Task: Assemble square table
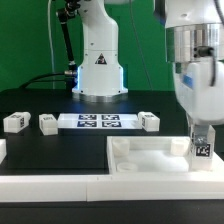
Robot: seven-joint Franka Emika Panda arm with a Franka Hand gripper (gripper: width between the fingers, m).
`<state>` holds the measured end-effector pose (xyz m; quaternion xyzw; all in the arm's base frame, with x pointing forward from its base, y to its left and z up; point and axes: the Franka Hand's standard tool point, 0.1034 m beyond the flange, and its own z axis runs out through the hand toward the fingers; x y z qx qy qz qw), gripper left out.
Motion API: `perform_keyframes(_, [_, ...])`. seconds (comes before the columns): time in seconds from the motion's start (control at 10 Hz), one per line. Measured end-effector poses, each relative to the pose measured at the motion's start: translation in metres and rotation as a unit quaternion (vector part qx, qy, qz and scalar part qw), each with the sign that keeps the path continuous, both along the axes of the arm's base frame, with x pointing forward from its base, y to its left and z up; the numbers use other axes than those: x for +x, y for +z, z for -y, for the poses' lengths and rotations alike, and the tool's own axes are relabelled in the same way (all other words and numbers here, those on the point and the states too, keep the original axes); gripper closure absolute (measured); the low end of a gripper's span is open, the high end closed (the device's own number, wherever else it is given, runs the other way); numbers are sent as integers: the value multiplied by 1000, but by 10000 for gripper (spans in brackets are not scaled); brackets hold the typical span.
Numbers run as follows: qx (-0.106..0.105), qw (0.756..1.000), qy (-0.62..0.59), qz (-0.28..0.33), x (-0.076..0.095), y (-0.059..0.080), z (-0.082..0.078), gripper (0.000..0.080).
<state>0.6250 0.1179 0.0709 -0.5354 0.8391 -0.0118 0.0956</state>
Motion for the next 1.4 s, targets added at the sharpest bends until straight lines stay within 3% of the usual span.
perform_keyframes(0.3, [21, 997, -73, 27, 1, 1, -7, 509])
perform_keyframes(0.5, [19, 997, -63, 28, 1, 1, -7, 509])
perform_keyframes(0.6, [13, 999, -36, 31, 0, 1, -7, 509])
perform_keyframes(0.7, [-3, 999, 43, 23, -2, -1, -8, 278])
perform_keyframes(0.8, [-16, 993, 120, 15, -1, 0, -9, 278])
perform_keyframes(0.9, [-35, 977, 207, 18, 2, 2, -10, 177])
perform_keyframes(1.4, [-78, 909, 408, 32, 3, 2, -6, 150])
